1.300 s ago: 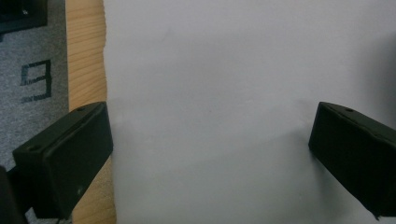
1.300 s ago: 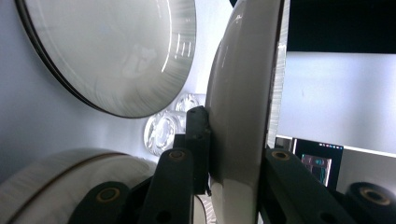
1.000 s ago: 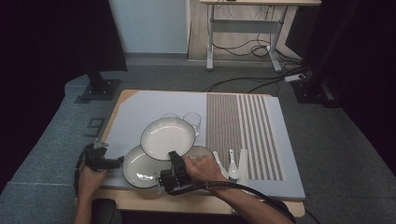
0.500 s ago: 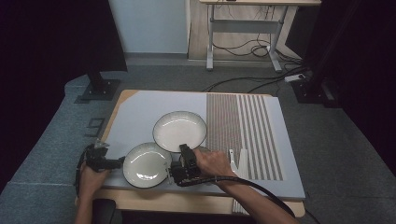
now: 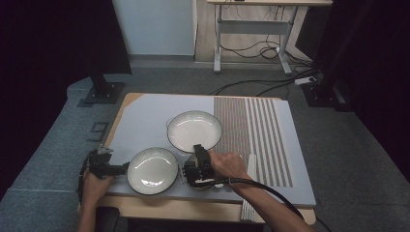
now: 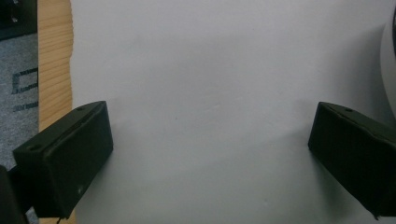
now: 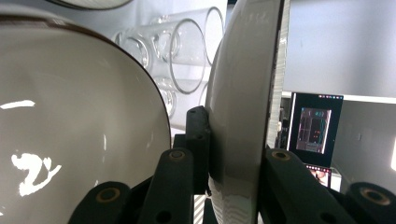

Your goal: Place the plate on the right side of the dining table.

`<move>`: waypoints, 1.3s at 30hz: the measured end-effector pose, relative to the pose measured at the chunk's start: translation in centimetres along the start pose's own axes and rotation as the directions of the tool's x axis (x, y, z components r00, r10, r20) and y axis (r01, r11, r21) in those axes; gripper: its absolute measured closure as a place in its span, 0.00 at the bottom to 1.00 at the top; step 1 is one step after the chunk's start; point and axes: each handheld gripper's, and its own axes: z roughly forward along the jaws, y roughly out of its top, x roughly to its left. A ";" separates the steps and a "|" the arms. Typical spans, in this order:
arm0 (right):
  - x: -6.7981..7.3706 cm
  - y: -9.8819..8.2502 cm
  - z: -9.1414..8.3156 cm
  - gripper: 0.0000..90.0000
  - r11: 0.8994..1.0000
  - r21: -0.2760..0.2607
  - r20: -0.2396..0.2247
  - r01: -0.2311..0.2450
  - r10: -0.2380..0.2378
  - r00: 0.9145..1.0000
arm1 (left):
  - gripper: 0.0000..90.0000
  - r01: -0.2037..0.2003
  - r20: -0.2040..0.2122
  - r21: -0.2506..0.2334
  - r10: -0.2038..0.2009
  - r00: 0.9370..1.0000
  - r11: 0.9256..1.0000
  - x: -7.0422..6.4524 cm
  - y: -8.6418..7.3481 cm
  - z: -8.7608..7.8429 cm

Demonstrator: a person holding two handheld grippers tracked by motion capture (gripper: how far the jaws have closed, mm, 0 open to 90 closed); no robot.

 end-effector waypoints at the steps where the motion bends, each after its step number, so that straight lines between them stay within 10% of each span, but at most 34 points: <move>1: 0.0 -0.1 0.1 0.88 1.000 0.000 0.003 -0.004 0.004 1.000 | 0.00 -0.001 0.000 0.000 0.001 1.000 1.000 0.0 0.0 0.0; 39: -1.3 -8.2 0.9 0.88 0.979 0.170 0.013 -0.112 0.112 0.994 | 0.02 -0.016 0.027 -0.007 0.017 0.999 1.000 -0.3 0.0 0.0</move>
